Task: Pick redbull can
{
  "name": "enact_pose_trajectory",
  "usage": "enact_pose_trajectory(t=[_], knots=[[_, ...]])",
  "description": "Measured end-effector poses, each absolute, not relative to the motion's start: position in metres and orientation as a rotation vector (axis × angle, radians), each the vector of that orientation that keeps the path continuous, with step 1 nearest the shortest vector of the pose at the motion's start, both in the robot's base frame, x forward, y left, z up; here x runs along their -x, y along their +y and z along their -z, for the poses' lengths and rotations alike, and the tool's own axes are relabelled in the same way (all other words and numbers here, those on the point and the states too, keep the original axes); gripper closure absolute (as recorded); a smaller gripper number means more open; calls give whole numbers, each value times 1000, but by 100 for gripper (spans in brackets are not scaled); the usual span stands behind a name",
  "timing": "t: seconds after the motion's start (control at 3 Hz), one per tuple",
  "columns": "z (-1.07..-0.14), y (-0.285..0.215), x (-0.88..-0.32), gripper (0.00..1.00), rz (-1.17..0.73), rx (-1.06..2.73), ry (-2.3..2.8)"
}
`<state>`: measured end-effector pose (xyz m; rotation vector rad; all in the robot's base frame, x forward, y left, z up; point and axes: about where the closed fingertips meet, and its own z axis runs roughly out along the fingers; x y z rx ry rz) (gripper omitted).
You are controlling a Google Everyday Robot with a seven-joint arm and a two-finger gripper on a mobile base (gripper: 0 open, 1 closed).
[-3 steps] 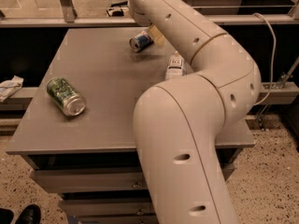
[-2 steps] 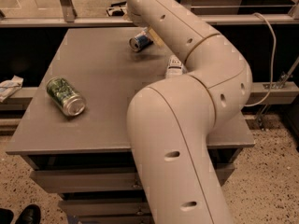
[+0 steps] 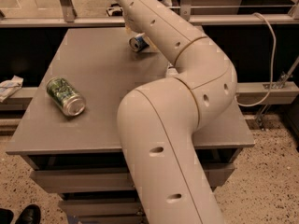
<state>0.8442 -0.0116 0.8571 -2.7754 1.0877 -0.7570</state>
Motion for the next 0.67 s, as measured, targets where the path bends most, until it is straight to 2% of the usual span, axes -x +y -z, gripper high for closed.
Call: enact_pose_trajectory(t=[0.33,0.67], knots=[[-853,-10,-844,49,747,2798,1082],[-866,-5,-840,78,745,2774,1061]])
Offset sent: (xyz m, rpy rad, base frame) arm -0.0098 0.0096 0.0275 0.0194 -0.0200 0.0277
